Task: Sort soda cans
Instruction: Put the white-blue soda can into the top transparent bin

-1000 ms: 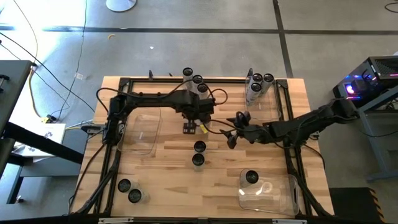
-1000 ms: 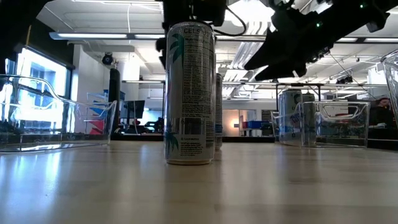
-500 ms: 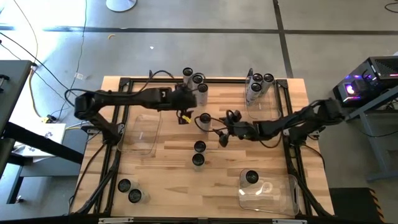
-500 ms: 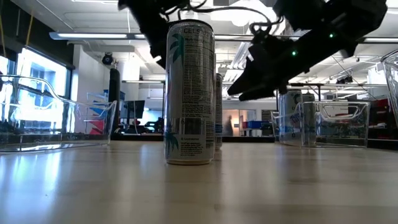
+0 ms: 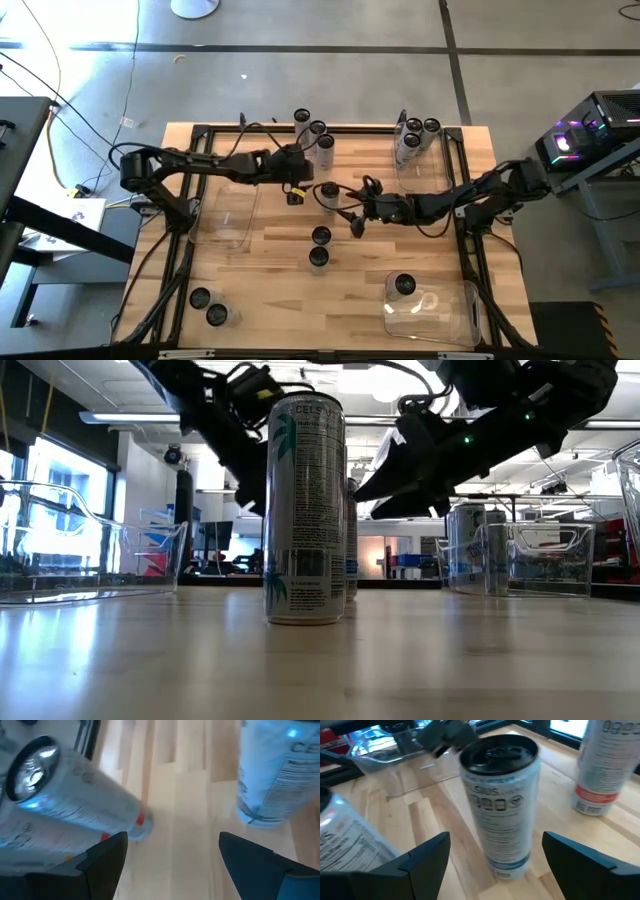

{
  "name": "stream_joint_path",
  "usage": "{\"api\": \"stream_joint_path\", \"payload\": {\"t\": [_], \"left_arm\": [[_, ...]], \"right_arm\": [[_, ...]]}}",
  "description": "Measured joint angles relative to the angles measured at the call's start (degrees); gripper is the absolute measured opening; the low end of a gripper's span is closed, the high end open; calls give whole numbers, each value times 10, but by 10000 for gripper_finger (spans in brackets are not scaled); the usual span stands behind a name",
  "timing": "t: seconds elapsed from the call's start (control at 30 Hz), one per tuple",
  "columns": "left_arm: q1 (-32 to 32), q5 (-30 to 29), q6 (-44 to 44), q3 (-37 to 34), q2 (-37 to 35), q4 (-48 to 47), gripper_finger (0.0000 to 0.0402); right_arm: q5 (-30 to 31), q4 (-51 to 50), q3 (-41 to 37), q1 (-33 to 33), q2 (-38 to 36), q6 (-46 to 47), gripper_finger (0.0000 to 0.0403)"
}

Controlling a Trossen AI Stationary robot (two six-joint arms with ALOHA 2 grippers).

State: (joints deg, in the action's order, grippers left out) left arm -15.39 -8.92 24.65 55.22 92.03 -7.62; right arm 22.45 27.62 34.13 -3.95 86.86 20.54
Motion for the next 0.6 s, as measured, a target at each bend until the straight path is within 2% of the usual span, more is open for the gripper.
{"api": "stream_joint_path", "payload": {"t": [0.13, 0.27, 0.43, 0.6], "left_arm": [[-13, 103, 11, -29, 0, 35, 296], [-27, 132, 10, -52, 0, 67, 276], [-54, 186, 5, -70, 0, 89, 228], [-73, 206, -4, -76, 1, 93, 155]], "right_arm": [[5, -2, 3, -7, 8, 17, 312], [1, -20, 34, -19, 43, 26, 297], [-7, -108, 106, -15, 96, 26, 235], [-30, -176, 171, -4, 133, 23, 163]]}}
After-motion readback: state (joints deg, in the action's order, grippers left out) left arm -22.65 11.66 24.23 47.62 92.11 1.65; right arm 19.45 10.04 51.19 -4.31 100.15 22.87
